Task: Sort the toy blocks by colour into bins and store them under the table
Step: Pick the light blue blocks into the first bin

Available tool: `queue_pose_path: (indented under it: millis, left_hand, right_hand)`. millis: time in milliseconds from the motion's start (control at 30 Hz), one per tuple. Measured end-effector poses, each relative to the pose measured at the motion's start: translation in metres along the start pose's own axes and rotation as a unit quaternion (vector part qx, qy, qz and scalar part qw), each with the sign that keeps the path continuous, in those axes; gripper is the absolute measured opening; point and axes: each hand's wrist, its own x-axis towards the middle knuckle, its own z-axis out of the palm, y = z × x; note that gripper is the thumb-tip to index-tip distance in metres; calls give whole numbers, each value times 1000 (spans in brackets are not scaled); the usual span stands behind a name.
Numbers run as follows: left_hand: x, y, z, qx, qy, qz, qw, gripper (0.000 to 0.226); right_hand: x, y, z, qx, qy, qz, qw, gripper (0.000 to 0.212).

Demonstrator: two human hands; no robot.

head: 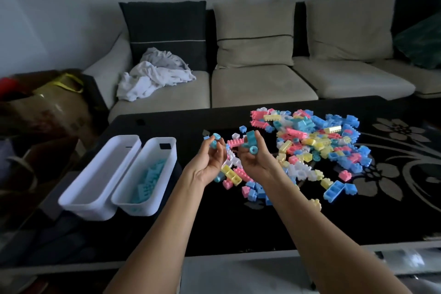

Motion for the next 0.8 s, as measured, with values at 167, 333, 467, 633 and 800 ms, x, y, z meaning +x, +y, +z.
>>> queue_pose_path:
  millis: [167, 333, 467, 633, 800]
  left_hand:
    - [-23, 27, -8, 72, 29, 46, 996, 12]
    - [-55, 69, -25, 389, 95, 220, 890, 6]
    - [-81, 105, -59, 679, 182, 304, 643, 10]
    - [-91, 110, -93, 813, 234, 272, 459, 13]
    - [-90, 112, -112, 817, 244, 270, 448, 18]
  right_hand:
    - [1, 19, 3, -31, 0, 17, 999, 32]
    - [1, 40, 27, -148, -6, 62, 987, 33]
    - [10, 76, 62, -249, -18, 74, 965, 30]
    - [32, 128, 98, -445, -8, 26, 895, 27]
    - [39, 145, 109, -498, -30, -16, 866, 29]
